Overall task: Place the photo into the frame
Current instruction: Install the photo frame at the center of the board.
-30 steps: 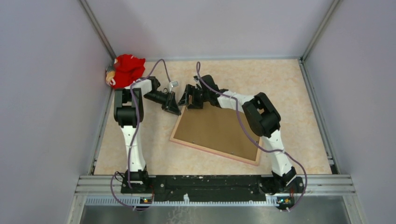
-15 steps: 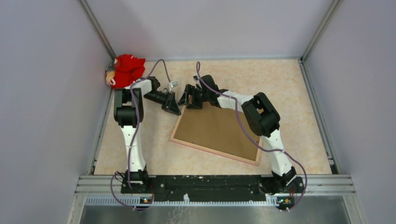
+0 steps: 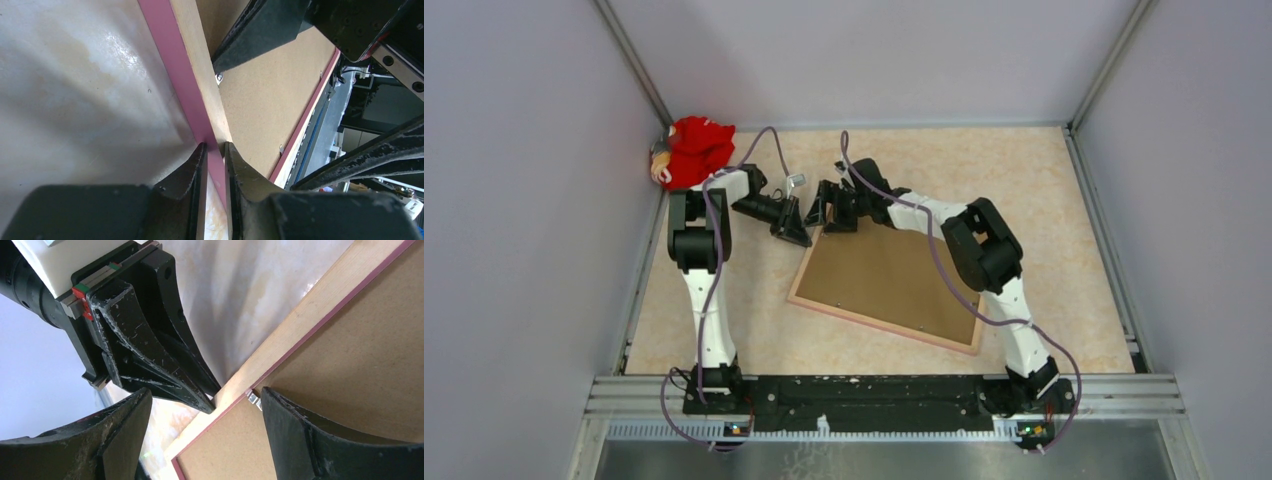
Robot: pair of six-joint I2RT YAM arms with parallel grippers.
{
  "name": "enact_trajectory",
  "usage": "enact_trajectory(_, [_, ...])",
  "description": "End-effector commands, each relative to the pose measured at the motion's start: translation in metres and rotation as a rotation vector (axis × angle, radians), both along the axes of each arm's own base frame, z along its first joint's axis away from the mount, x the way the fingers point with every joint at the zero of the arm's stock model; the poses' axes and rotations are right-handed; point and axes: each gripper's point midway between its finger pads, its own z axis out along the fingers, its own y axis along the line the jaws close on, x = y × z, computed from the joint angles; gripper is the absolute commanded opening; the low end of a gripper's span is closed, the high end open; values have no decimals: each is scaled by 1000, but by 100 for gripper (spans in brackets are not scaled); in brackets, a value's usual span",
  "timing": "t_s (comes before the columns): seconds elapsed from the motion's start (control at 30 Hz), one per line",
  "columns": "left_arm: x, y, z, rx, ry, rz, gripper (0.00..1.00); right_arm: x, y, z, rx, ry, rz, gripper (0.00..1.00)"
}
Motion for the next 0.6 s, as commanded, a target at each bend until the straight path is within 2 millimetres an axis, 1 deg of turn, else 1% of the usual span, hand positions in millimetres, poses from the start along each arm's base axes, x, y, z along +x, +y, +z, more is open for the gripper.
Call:
enact_trajectory(0.0, [10, 9, -27, 92, -91, -42, 26, 12, -10, 44, -107, -216, 25, 81])
enact_trajectory(0.03, [12, 11, -23, 94, -96, -39, 30, 12, -18, 55, -139, -268, 29, 82])
enact_trajectory(0.1, [19, 18, -11, 92, -120, -25, 40, -1, -39, 61, -208, -331, 56, 83])
enact_trajectory(0.13, [22, 18, -5, 92, -137, -25, 48, -13, -47, 65, -234, -361, 75, 83])
enact_trajectory(0.17, [28, 31, 2, 98, -153, 5, 57, -28, -56, 65, -266, -396, 103, 83])
enact_trajectory(0.2, [32, 36, 9, 103, -171, 17, 65, -43, -65, 66, -303, -440, 126, 84])
enact_trajectory(0.23, [34, 41, 16, 108, -193, 21, 86, -62, -74, 62, -348, -481, 167, 84])
enact_trajectory(0.27, [35, 45, 23, 110, -212, 24, 97, -82, -83, 65, -382, -520, 195, 84])
enact_trajectory(0.33, [34, 51, 38, 121, -250, 22, 99, -122, -100, 50, -459, -538, 261, 83])
enact_trajectory(0.37, [31, 53, 45, 124, -257, 17, 99, -141, -106, 44, -485, -546, 296, 83])
enact_trajectory(0.43, [24, 56, 58, 134, -286, 7, 99, -174, -118, 33, -519, -562, 345, 83])
enact_trajectory(0.47, [19, 57, 64, 141, -301, -2, 99, -189, -122, 29, -523, -573, 369, 83])
enact_trajectory(0.53, [8, 59, 75, 157, -331, -14, 99, -212, -127, 22, -522, -592, 403, 83])
enact_trajectory(0.57, [4, 60, 79, 172, -351, -17, 99, -217, -131, 17, -539, -600, 404, 83])
